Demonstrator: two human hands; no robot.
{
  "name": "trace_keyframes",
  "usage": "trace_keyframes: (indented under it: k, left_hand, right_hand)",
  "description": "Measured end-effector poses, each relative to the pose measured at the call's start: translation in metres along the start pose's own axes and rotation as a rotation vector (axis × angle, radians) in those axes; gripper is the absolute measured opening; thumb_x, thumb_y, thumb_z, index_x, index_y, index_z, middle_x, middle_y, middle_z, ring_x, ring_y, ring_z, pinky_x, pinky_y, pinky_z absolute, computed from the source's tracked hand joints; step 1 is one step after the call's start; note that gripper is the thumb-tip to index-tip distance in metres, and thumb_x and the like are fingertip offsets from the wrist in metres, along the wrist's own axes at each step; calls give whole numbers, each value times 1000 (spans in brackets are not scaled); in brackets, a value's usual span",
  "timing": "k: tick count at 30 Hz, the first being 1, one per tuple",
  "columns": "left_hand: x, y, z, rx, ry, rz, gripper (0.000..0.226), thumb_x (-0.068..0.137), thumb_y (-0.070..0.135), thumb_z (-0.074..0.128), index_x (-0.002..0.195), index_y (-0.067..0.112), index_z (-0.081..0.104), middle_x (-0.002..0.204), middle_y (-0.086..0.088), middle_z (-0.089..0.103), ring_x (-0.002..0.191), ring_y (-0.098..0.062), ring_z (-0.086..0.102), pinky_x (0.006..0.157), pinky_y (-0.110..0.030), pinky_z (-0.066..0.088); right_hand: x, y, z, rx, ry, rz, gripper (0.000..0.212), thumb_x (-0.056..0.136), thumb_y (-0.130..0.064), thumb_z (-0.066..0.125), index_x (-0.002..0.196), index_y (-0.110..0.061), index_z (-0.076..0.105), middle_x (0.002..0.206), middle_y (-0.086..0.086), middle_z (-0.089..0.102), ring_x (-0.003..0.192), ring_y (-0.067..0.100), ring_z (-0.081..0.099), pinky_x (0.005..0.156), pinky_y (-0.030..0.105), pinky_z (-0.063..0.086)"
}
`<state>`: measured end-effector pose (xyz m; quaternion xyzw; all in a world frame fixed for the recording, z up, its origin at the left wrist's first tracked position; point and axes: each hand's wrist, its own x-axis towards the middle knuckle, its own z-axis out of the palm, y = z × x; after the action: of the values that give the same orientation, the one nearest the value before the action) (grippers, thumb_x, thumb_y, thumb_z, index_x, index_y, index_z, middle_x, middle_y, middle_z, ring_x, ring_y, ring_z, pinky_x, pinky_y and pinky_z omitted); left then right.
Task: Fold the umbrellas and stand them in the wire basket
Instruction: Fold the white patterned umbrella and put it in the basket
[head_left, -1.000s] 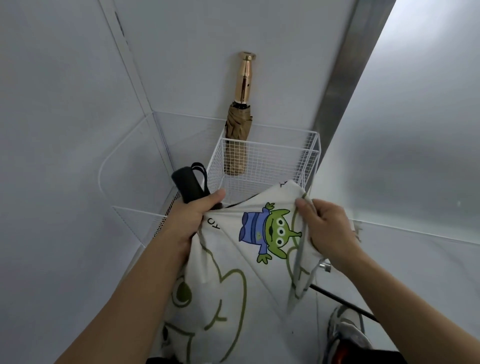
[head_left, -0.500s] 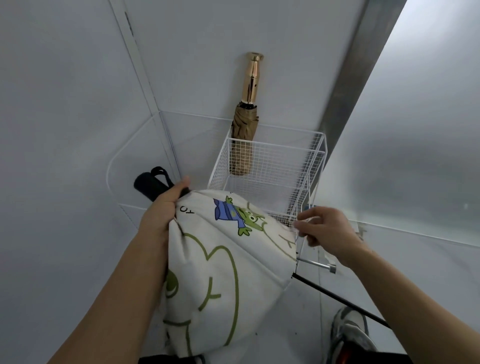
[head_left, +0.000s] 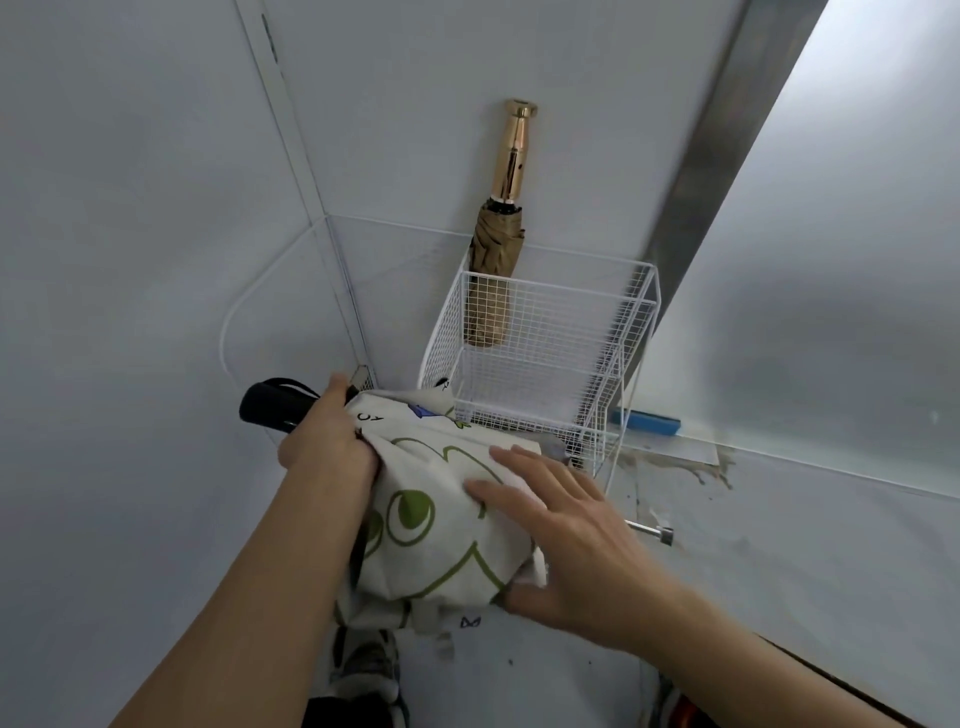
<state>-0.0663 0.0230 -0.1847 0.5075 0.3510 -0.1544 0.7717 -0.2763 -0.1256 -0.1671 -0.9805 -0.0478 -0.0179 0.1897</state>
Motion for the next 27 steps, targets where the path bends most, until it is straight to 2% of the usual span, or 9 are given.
trace_keyframes:
  k: [3, 6, 10, 12, 14, 16, 18, 23, 27]
  left_hand:
    - [-16, -2, 5, -44, 39, 27, 56, 75, 33, 83, 119, 8, 60, 110, -10, 69, 87, -25, 69, 57, -36, 54]
    - [-28, -10, 9, -39, 36, 55, 40, 73, 17, 85, 102, 5, 60, 99, -13, 68, 80, -26, 69, 63, -40, 59]
    - [-36, -19, 15, 44, -14, 76, 40, 73, 17, 85, 100, 7, 57, 103, -15, 67, 85, -25, 68, 67, -37, 59]
    - [-40, -24, 18, 87, -32, 81, 36, 74, 17, 85, 93, 8, 56, 95, -12, 65, 78, -22, 66, 65, -34, 58]
    - [-48, -28, 21, 133, -76, 89, 32, 76, 15, 84, 89, 9, 55, 86, -8, 62, 71, -19, 63, 58, -30, 53]
    - [-53, -29, 22, 216, -136, 114, 35, 75, 17, 84, 93, 10, 56, 87, -8, 62, 73, -19, 62, 58, -29, 51]
    - [-56, -27, 22, 302, -221, 123, 35, 74, 19, 85, 94, 11, 57, 91, -9, 64, 78, -21, 63, 62, -30, 52]
    - [-64, -20, 22, 422, -406, 112, 33, 73, 16, 83, 100, 4, 67, 81, -11, 71, 65, -21, 68, 52, -27, 53]
    - [-71, -19, 18, 445, -502, 114, 43, 61, 19, 83, 97, 2, 68, 78, -11, 72, 61, -21, 69, 52, -27, 55]
  right_hand:
    - [3, 2, 2, 297, 301, 29, 34, 82, -42, 62, 114, -34, 69, 120, -17, 66, 113, 5, 59, 94, 36, 51]
    - [8, 9, -14, 767, 370, 301, 19, 94, -24, 59, 95, -28, 78, 90, -6, 75, 85, 14, 68, 78, 38, 56]
    - [7, 28, -31, 1112, 296, 490, 23, 92, -11, 63, 111, -23, 71, 102, 1, 74, 98, 17, 68, 87, 32, 57]
    - [4, 32, -30, 885, 219, 409, 45, 85, -10, 72, 123, -32, 63, 113, -11, 68, 107, 3, 63, 90, 22, 53]
    - [3, 31, -29, 701, 238, 389, 39, 83, -6, 72, 111, -33, 71, 107, -16, 69, 101, -3, 63, 84, 15, 52]
    - [6, 29, -34, 894, 348, 478, 23, 90, -6, 64, 80, -22, 77, 80, -4, 73, 75, 7, 66, 65, 17, 53]
    - [10, 36, -40, 1105, 441, 690, 32, 96, -17, 58, 69, -12, 74, 65, 6, 69, 63, 19, 62, 61, 28, 54]
    - [8, 59, -49, 1325, 376, 855, 25, 98, -20, 55, 101, -2, 72, 96, 15, 76, 84, 29, 70, 81, 41, 58]
    - [8, 59, -43, 1465, 303, 828, 32, 99, -14, 51, 83, -8, 79, 85, 13, 75, 72, 24, 68, 72, 37, 57]
